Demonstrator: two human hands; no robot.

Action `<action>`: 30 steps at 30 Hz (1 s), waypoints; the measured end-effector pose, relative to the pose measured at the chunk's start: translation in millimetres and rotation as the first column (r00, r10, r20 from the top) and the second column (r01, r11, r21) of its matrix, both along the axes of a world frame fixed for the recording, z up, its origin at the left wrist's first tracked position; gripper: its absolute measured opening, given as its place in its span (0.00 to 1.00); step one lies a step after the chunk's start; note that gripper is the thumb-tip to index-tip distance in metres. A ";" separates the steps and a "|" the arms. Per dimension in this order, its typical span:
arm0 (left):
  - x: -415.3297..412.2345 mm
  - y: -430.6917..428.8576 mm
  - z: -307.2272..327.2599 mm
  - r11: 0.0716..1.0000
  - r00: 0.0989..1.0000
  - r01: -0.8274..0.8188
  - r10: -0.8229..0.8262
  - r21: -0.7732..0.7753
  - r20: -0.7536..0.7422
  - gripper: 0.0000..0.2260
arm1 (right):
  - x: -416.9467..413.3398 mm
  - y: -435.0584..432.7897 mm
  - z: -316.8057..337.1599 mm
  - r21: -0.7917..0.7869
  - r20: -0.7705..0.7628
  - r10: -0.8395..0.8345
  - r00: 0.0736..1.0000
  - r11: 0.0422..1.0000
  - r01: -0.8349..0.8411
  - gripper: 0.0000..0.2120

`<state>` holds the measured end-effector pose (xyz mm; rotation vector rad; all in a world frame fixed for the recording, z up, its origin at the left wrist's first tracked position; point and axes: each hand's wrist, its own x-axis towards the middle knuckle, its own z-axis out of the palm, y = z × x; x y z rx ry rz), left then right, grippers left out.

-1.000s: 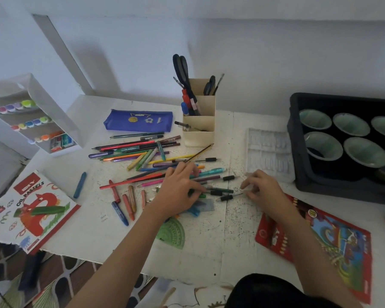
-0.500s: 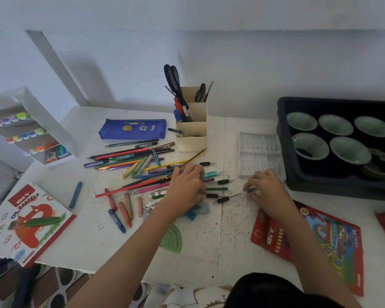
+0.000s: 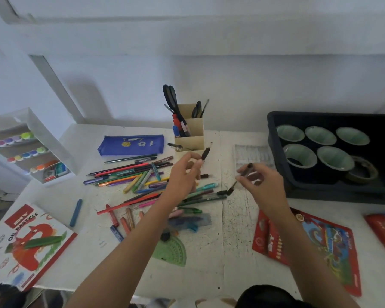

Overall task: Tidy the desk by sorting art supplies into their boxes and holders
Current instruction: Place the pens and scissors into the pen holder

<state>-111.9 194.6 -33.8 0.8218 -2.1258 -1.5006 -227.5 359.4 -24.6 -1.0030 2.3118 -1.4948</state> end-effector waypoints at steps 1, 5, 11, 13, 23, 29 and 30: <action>-1.6 -6.8 2.4 0.993 0.999 -0.023 0.027 -0.112 0.040 0.03 | 1.5 -4.9 3.0 -0.007 0.031 -0.007 0.999 1.000 0.008 0.10; -2.7 -41.0 24.4 0.955 0.969 0.014 0.060 -0.296 0.239 0.08 | 3.9 -33.5 18.8 -0.055 0.050 0.001 0.999 0.998 0.002 0.05; -7.9 -85.2 58.9 0.878 0.896 0.208 0.006 -0.432 0.444 0.16 | 1.4 -90.9 44.3 -0.139 -0.054 0.008 0.998 0.990 -0.016 0.05; -9.4 -95.1 65.0 0.844 0.914 0.186 0.040 -0.504 0.404 0.14 | 0.0 -108.1 48.3 -0.139 -0.134 0.020 0.991 0.990 -0.039 0.05; -20.2 -112.7 30.8 0.863 0.971 0.093 0.031 -0.497 0.236 0.11 | -11.3 -175.7 6.2 0.339 -0.398 0.235 0.887 0.936 -0.096 0.11; -17.4 -110.0 11.0 0.803 0.972 0.014 0.129 -0.595 0.198 0.12 | -6.6 -182.9 -6.9 0.206 -0.260 0.228 0.938 0.963 -0.177 0.12; -15.5 -109.8 9.1 0.820 0.980 -0.024 0.132 -0.571 0.149 0.12 | -6.4 -182.4 -7.2 0.185 -0.229 0.227 0.947 0.965 -0.186 0.11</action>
